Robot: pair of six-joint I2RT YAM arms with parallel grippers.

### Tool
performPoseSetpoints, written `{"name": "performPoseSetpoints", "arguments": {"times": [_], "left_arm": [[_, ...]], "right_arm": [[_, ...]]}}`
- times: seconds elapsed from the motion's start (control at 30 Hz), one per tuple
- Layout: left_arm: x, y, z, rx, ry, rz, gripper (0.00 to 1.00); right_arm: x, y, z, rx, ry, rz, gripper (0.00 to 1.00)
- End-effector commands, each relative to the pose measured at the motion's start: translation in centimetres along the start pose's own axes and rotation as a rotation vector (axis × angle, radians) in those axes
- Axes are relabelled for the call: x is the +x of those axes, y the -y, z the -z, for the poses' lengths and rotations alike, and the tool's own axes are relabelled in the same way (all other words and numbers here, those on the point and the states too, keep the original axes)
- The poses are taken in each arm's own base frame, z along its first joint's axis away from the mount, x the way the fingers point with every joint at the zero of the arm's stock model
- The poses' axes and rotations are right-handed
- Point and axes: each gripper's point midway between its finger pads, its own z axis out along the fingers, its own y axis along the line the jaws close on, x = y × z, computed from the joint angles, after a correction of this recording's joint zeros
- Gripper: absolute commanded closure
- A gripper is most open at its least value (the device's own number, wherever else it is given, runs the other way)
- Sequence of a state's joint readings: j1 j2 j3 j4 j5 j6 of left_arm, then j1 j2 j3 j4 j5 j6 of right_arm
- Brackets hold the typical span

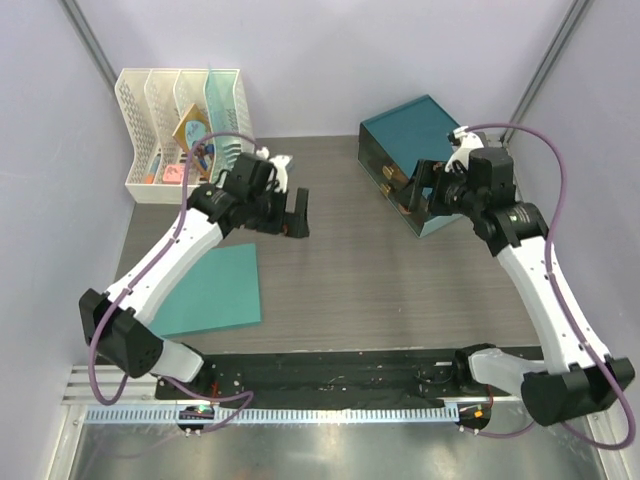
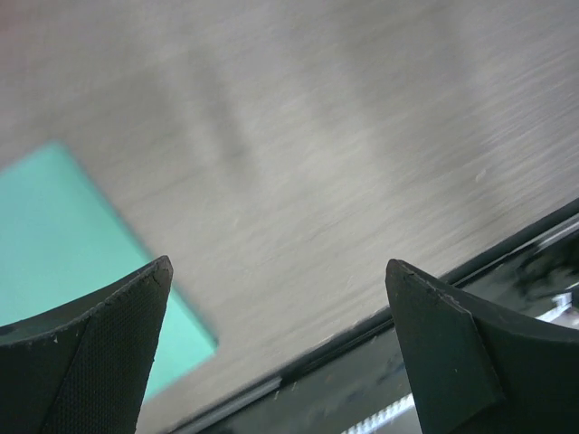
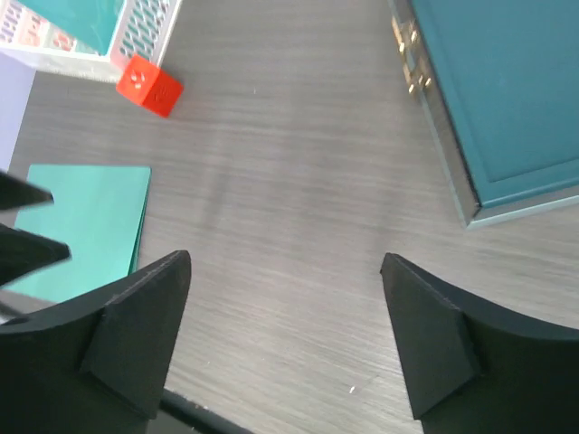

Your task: Organize the makeup

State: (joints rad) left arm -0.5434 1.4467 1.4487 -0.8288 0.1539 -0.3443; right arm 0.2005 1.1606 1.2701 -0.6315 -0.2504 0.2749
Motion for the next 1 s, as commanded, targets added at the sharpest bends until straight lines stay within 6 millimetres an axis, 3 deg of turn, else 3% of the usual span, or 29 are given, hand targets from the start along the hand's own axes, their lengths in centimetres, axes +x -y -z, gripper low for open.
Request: {"name": "performPoseSetpoints", "arguments": {"times": [0.0, 0.13, 0.33, 0.53, 0.77, 0.97], "left_arm": [[3.2, -2.1, 3.2, -0.093, -0.023, -0.012, 0.0], [5.1, -2.6, 3.5, -0.1, -0.01, 0.046, 0.0], [7.7, -3.4, 2.9, -0.132, -0.11, 0.09, 0.0], [9.0, -4.3, 2.1, -0.173, -0.171, 0.085, 0.0], [9.0, -4.5, 2.0, -0.183, -0.161, 0.09, 0.0], [9.2, -4.4, 1.9, -0.169, -0.171, 0.085, 0.0]], "right_arm": [[-2.1, -0.2, 2.1, 0.105, 0.091, 0.041, 0.01], [-2.3, -2.0, 1.7, 0.068, 0.102, 0.032, 0.0], [0.7, -6.6, -2.2, 0.02, 0.041, 0.054, 0.0], [4.2, -11.3, -5.6, -0.031, -0.023, 0.084, 0.0], [6.8, -13.2, -7.9, -0.056, -0.085, 0.077, 0.0], [7.2, -12.2, -8.4, -0.017, -0.087, 0.089, 0.0]]}}
